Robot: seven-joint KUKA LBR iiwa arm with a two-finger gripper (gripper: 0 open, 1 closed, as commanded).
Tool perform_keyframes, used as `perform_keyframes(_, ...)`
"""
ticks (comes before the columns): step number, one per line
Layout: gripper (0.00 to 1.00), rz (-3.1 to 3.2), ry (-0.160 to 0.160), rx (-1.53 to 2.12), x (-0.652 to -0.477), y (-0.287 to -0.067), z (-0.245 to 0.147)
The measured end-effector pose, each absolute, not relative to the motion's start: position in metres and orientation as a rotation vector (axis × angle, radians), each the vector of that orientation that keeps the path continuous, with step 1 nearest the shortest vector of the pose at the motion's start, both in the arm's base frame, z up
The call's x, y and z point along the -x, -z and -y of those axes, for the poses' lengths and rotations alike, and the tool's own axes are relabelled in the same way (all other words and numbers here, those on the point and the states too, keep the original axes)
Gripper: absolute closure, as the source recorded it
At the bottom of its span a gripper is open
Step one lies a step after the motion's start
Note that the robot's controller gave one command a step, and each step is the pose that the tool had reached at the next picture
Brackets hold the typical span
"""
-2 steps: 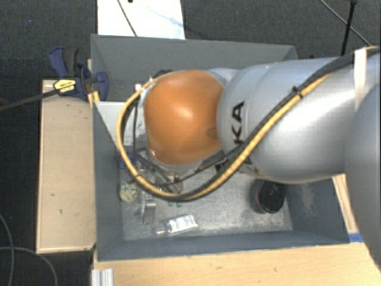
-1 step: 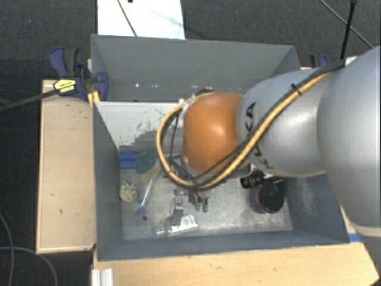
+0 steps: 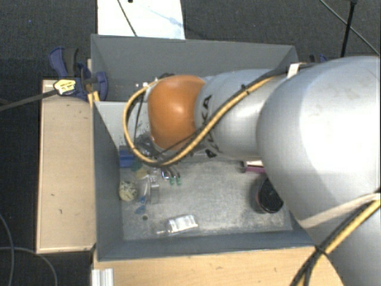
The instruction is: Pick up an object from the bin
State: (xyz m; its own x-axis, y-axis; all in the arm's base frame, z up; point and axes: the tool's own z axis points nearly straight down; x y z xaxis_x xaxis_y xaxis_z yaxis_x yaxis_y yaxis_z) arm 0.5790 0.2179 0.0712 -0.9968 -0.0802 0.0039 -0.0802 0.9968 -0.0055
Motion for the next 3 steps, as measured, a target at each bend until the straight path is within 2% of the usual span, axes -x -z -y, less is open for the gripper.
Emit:
perform_keyframes(1,0.0,3.155,0.009,0.048,-0.494,-0.078,-0.236)
perform_keyframes(2,1.0,3.146,-0.002,0.065,-0.494,-0.075,-0.232)
perform_keyframes(3,1.0,3.116,0.002,-0.48,-0.566,-0.194,-0.206)
